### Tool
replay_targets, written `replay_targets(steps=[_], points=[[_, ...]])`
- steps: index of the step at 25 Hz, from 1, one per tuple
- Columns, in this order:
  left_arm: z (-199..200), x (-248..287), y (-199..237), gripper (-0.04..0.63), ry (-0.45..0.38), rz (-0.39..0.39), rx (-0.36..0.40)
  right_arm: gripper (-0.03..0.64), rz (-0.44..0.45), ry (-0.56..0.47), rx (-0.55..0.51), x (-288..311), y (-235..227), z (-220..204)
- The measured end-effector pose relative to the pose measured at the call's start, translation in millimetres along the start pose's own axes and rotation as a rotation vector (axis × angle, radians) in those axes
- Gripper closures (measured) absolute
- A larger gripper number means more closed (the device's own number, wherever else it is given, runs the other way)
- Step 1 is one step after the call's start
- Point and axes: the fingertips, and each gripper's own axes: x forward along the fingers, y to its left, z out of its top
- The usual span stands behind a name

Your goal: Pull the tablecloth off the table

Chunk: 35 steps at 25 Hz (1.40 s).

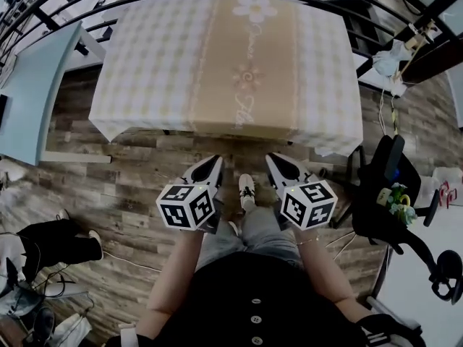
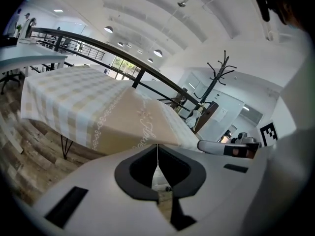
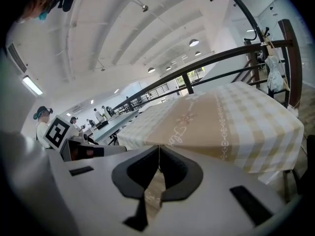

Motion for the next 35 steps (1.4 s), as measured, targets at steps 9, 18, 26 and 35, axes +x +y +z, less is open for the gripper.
replay_targets(steps=[9, 18, 26, 35], points=[[-3.5, 43.9, 16.5, 0.577, 0.064, 0.030, -0.048, 0.588, -0.007, 0.045, 0.125, 28.7, -40.7, -5.8], [-8.9, 74.3, 28.7, 0.577, 0.111, 0.073, -0.095, 0.586, 0.035, 0.077, 0.228, 49.5, -62.0, -16.5], [-13.8, 87.4, 27.5, 0.575, 0.047, -0.001, -0.325, 0.510, 0.069, 0.093, 0.423, 58.7, -79.7, -31.4], [-11.6, 106.2, 45.1, 0.416, 0.006, 0.029, -0.456, 0.393, 0.093, 0.004, 0.745, 66.9, -105.1, -25.6]])
